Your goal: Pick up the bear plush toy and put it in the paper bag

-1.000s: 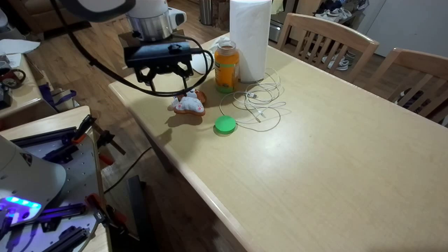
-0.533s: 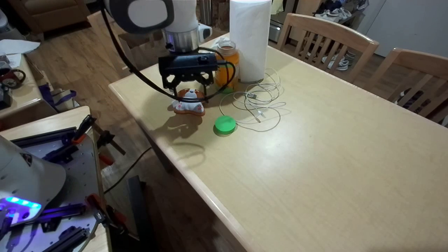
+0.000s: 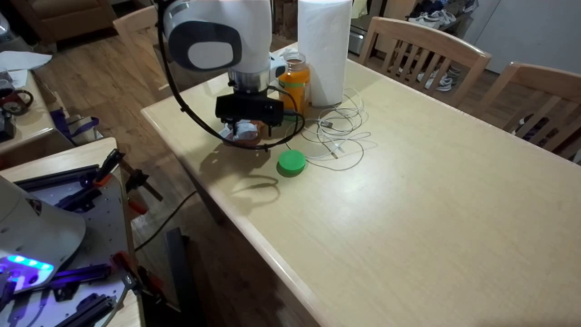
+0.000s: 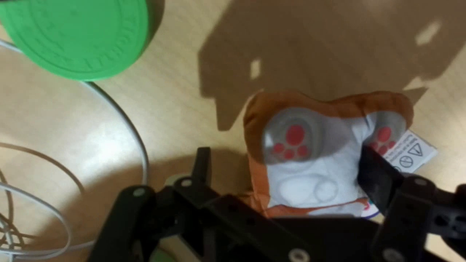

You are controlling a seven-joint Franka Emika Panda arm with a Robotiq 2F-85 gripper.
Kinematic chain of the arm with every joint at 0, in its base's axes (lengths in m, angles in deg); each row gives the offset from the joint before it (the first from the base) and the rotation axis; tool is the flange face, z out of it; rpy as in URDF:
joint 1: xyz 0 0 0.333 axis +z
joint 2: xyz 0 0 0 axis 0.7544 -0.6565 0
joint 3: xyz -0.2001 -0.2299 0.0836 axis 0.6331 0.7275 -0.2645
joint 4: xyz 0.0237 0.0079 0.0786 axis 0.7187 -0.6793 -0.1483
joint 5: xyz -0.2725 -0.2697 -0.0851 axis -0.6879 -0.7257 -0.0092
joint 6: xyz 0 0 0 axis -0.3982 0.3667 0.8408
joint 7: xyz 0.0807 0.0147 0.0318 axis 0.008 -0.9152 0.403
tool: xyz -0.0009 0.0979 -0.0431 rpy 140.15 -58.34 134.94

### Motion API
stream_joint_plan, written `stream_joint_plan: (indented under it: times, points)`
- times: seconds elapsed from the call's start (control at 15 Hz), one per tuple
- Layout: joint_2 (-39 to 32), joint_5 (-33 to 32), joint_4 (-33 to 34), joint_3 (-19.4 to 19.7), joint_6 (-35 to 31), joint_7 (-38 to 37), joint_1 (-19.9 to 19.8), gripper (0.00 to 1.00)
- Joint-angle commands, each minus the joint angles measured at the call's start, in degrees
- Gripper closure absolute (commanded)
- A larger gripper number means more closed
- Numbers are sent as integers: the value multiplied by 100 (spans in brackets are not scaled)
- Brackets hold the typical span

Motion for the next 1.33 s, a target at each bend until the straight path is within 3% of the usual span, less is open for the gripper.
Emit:
stream_joint_plan:
  times: [0.0,0.2,0.27,0.33,1.0,1.27]
  points:
    - [-114,275,118,-370,-39,-193,-214,0]
    - [80,144,81,-421,-219,-349,-207,0]
    - [115,95,64,-411,-286,-402,-190,25]
    - [133,118,99,-439,-249,-426,-188,26]
    - [194,150,127,-460,-193,-547,-211,92]
    - [345,146,113,-486,-148,-548,-194,100]
